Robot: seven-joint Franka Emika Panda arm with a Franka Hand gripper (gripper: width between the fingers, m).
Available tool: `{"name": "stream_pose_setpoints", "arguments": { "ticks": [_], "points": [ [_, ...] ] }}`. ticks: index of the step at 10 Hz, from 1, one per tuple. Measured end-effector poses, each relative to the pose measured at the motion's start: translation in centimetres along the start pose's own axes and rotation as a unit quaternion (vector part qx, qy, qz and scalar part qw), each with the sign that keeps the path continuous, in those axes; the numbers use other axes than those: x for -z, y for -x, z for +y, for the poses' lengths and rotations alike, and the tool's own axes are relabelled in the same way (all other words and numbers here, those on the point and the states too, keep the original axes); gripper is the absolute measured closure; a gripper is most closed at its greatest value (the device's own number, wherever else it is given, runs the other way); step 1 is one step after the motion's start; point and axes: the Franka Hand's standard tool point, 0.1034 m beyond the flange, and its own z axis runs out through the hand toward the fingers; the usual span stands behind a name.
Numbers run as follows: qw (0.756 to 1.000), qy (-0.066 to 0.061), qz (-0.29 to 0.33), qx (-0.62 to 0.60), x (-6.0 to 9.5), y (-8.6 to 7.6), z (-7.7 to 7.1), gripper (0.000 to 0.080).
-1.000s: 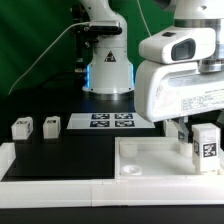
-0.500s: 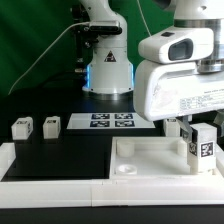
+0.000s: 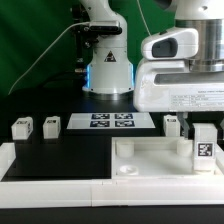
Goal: Assemble one leg
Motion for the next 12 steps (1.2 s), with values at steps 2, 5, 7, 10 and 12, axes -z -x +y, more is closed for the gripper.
{"name": "stream_pose_setpoints", "arguments": {
  "ticks": [2,5,7,10,12],
  "points": [
    [0.995,-0.001,0.000,-0.103,-0.01,0.15,-0.33,0.0506],
    [0.960,-0.003,-0.002,-0.279,-0.05,0.32,-0.65,0.0506],
    [0.925,-0.004,-0.002,-0.379,-0.16,0.33,-0.68,0.0506],
    [0.863,-0.006,-0.004,-0.505,-0.16,0.38,-0.81,0.0506],
    [0.874,-0.006,-0.004,-0.486,-0.16,0.41,-0.85,0.0405]
  ]
}}
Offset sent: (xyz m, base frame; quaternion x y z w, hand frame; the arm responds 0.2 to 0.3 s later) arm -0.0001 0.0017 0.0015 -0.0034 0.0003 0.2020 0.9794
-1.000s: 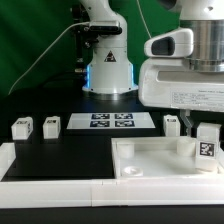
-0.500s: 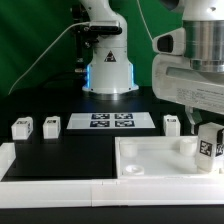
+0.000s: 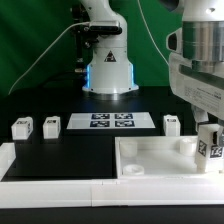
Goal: Assemble one leg
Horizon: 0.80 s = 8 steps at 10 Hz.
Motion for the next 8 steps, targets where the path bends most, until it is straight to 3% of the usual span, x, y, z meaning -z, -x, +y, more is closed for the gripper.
{"name": "stream_pose_setpoints", "arguments": {
  "ticks": [1,2,5,8],
  "points": [
    [1.000,0.000,0.000,0.020,0.00,0.01,0.00,0.0266],
    [1.000,0.000,-0.001,0.019,0.00,0.09,-0.01,0.0186],
    [0.983,0.007,-0.003,0.185,-0.05,-0.26,0.28,0.0151],
    [0.931,0.013,-0.002,0.365,-0.14,-0.28,0.49,0.0150]
  ]
}}
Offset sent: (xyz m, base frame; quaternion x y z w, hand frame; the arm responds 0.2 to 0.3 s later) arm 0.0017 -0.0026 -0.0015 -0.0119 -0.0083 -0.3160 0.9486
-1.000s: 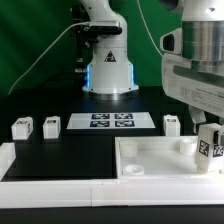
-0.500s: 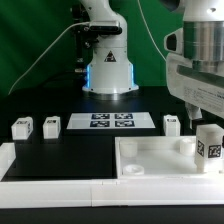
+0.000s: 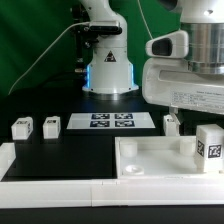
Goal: Assemble one leg
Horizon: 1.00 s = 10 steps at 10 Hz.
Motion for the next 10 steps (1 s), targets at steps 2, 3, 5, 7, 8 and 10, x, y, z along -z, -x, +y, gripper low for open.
{"name": "stream_pose_setpoints", "arguments": {
  "ticks": [2,3,5,7,8,10],
  "points": [
    [0.996,0.000,0.000,0.094,0.00,0.03,-0.04,0.0150],
    [0.989,0.000,0.000,0.145,0.00,-0.01,0.01,0.0150],
    [0.973,0.001,0.001,0.232,0.00,-0.09,0.10,0.0150],
    [0.953,0.001,0.001,0.302,0.01,-0.18,0.21,0.0150],
    [0.938,0.001,0.001,0.346,0.02,-0.29,0.32,0.0150],
    [0.939,0.001,0.001,0.345,0.00,-0.29,0.35,0.0371]
  ]
}}
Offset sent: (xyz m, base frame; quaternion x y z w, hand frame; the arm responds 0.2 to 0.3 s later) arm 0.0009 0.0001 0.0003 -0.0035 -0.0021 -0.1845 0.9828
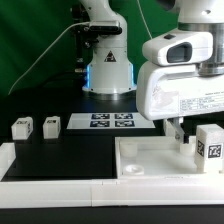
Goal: Assemble one leg
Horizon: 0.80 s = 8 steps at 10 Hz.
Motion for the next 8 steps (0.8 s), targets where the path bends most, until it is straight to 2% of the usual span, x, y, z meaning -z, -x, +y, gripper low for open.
{"name": "stream_pose_setpoints", "arguments": {
  "ticks": [1,2,6,8],
  "points": [
    [1.000,0.000,0.000,0.000,0.00,0.00,0.00,0.0371],
    [1.000,0.000,0.000,0.000,0.00,0.00,0.01,0.0508],
    [1.000,-0.001,0.000,-0.025,-0.01,0.01,-0.02,0.0508],
    [0.990,-0.003,0.001,-0.139,-0.05,0.01,-0.14,0.0508]
  ]
}}
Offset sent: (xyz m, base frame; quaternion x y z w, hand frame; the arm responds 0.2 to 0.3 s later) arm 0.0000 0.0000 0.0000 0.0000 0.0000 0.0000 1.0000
